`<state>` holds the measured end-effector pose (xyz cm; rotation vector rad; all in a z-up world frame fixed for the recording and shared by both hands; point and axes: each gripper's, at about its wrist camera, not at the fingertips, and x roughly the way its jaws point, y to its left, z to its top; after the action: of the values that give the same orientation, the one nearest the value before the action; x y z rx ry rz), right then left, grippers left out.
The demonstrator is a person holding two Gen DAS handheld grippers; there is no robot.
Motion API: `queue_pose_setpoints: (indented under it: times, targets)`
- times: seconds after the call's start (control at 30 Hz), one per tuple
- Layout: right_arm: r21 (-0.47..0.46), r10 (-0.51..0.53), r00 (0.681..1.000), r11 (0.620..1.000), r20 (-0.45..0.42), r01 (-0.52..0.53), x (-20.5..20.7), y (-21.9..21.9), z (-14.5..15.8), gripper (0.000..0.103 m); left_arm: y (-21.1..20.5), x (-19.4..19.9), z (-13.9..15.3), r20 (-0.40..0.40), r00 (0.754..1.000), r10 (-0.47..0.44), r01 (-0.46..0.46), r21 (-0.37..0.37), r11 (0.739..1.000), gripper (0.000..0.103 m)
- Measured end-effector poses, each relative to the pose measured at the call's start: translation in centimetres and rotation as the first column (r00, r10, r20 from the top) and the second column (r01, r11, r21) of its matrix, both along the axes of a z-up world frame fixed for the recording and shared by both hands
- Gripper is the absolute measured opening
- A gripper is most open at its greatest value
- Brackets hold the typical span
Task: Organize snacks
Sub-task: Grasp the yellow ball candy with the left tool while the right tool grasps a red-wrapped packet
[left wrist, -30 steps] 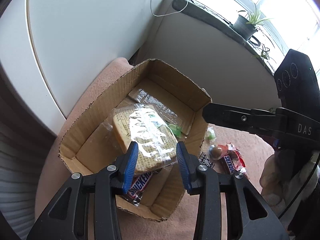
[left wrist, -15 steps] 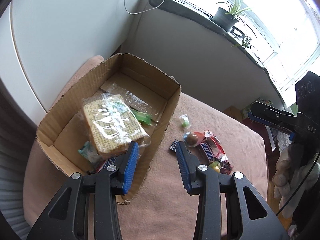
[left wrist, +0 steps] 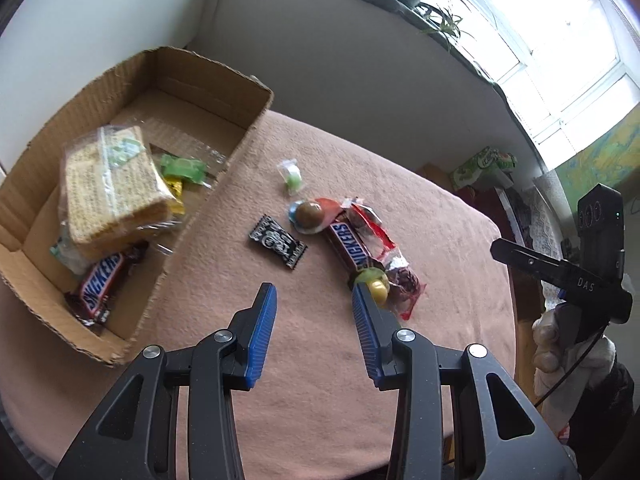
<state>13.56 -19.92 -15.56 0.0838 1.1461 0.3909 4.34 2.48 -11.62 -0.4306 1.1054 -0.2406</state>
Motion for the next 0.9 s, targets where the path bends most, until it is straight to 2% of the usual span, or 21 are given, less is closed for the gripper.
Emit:
queue_pose_setpoints:
  times: [0.17,0.37,0.9]
  targets:
    - [-0.057,0.083,0.997,0.995,0.004,-0.082,-1.0,1.3,-1.3,0.089,-3.0,0.3,-1.4,-0.034,0.998,-0.049,0.048,-0.026,0.999,0.037]
    - [-0.065,0.166,0.985,0.984,-0.047,-0.169,-0.8,3.1,-3.4,0.086,-5.6,0.9,-3.3,-0.078,0.993,-0.084,0.081,-0.046,0.996,0.037]
    - [-0.015,0.206,0.968,0.978,-0.143,-0.21,1.8,3.1,-6.6,0.069,-8.8,3.0,-5.2,-0.094,0.984,-0.154,0.159,0.044,0.986,0.037]
